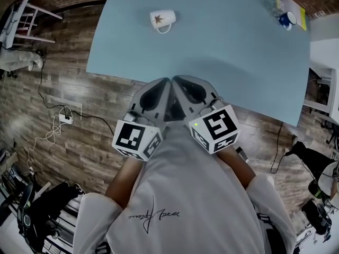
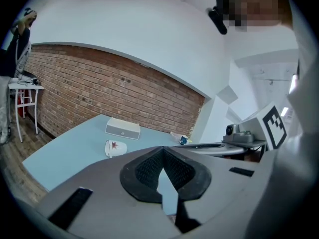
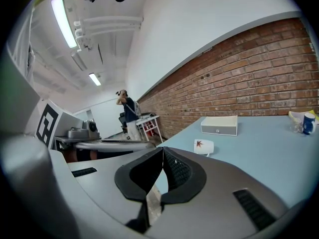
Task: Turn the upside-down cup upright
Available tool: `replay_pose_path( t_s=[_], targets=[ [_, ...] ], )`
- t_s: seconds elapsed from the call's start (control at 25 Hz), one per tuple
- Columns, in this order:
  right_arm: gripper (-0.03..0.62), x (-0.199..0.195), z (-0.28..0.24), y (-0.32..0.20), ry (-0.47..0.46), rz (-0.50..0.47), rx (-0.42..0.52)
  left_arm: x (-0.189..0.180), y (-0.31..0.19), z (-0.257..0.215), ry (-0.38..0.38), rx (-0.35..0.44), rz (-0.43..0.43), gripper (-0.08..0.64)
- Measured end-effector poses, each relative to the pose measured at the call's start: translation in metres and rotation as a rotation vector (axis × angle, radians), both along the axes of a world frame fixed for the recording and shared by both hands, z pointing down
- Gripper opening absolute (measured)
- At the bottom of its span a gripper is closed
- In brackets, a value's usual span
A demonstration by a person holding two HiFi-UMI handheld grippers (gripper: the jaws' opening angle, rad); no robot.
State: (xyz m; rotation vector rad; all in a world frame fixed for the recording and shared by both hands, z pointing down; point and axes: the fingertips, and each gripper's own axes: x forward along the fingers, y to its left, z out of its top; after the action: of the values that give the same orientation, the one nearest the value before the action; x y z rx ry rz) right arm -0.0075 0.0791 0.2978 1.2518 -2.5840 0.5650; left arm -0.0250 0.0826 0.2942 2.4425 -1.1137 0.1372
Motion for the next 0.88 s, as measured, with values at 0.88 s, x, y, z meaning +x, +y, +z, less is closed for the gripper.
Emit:
replay_pose_path(
  t_s=[0.88],
  targets=[
    [0.020, 0.034, -0.010, -0.034, 0.016, 0.070, 0.038, 0.008, -0.041, -0.016, 0.043, 0.048, -0.032, 0.008]
  ],
)
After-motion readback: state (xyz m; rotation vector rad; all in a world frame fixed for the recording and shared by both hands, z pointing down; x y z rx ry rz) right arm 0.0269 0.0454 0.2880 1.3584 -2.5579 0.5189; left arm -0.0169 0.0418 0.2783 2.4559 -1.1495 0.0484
